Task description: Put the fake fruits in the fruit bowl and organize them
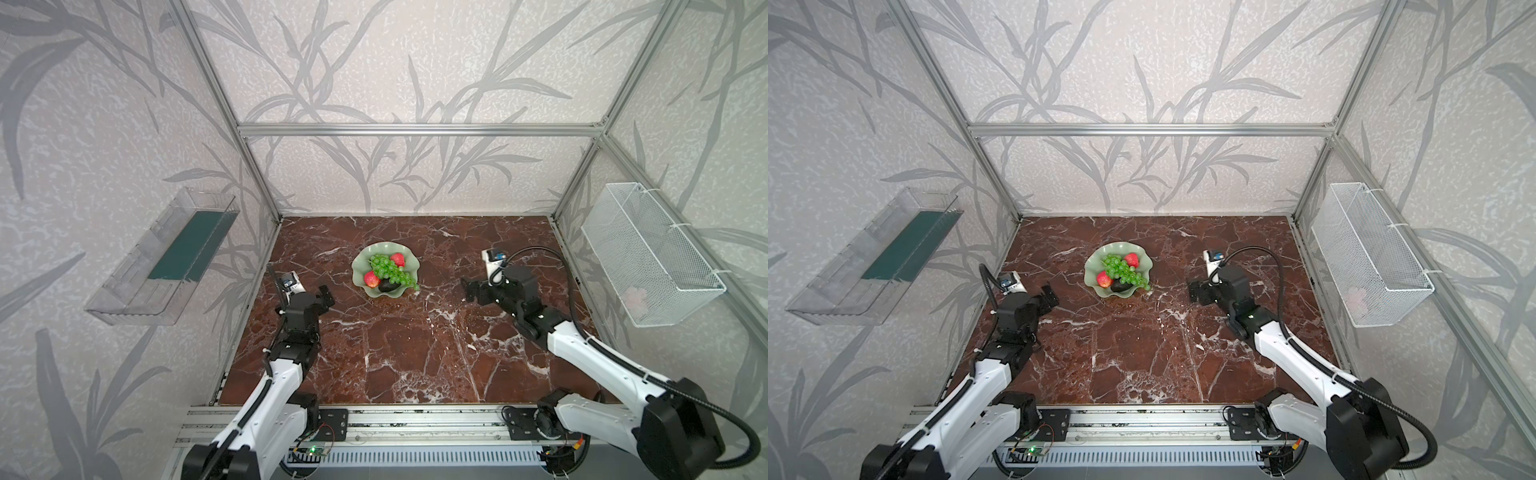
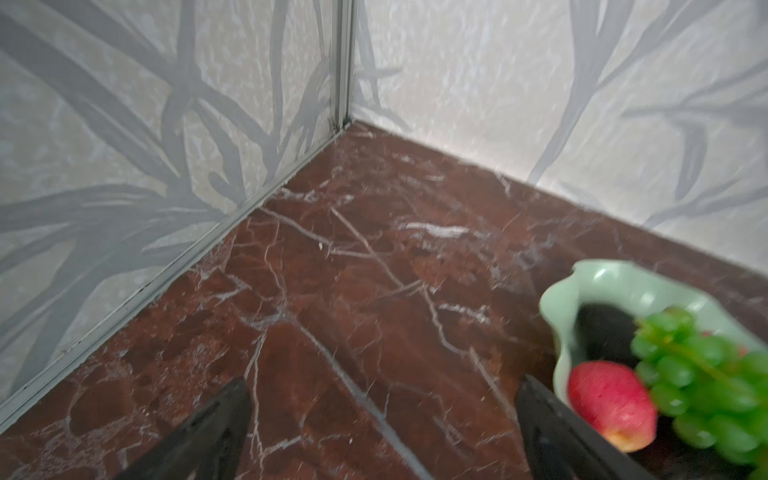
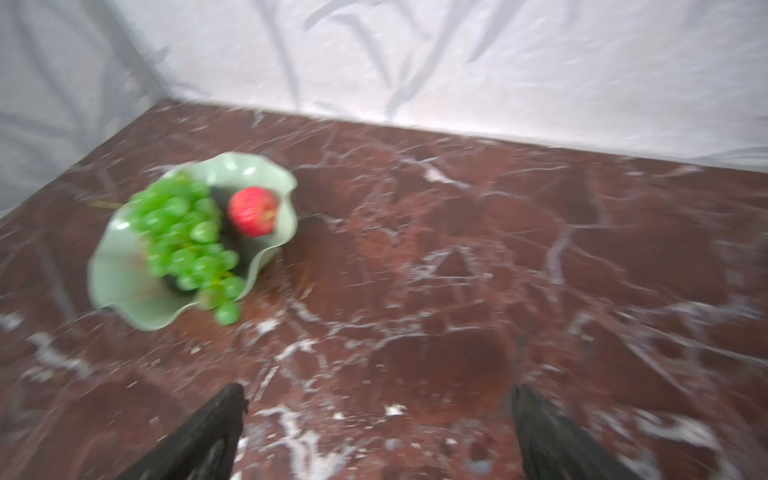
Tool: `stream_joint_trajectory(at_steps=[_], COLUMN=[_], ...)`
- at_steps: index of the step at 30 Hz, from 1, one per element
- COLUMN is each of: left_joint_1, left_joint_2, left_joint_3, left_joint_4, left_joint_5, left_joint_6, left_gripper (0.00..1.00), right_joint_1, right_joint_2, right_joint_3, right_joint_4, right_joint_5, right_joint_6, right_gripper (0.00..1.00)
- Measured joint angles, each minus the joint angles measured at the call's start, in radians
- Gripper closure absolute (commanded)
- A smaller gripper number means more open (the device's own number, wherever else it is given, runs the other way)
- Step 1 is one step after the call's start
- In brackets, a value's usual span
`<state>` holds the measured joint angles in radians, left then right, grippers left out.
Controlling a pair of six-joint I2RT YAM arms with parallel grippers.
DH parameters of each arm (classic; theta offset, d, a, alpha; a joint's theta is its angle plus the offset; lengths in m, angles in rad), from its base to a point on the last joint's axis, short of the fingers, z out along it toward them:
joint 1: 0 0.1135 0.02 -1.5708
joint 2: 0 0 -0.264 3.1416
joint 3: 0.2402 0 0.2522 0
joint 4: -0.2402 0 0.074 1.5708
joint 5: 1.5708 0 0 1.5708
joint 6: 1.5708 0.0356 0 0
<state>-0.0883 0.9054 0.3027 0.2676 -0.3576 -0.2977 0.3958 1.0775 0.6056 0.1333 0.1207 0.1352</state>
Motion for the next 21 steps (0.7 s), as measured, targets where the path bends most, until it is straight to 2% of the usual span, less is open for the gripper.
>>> stream_joint_trajectory(at_steps=[4,9,14,21], left_joint_1=[0.006,0.015,0.018,0.018], left_joint_2=[0.13,0.273,0.4,0.665], left_joint_3=[-0.06,-0.066,-0.044,0.013], left_joint_4=[0.157,0.319,0.475,0.706], left_joint_5=[-0.028,-0.036,-0.037,-0.039], left_joint_6=[0.084,0.15,0.198,0.246], left_gripper=[0.0,0.01,0.01,0.01], right_joint_1=[-0.097,-0.158,-0.209,-0.238], right_joint_2=[-0.026,0.132,0.274,0.492], right_joint_3=[-0.11,-0.208,-0.312,-0.294], right_joint_4=[0.097,0.291,0.527,0.799], right_joint_5=[0.18,0.288,0.26,0.143], right_joint_6=[-0.032,-0.077,-0.126,-0.184], right_gripper=[0.01,0.01,0.01,0.01])
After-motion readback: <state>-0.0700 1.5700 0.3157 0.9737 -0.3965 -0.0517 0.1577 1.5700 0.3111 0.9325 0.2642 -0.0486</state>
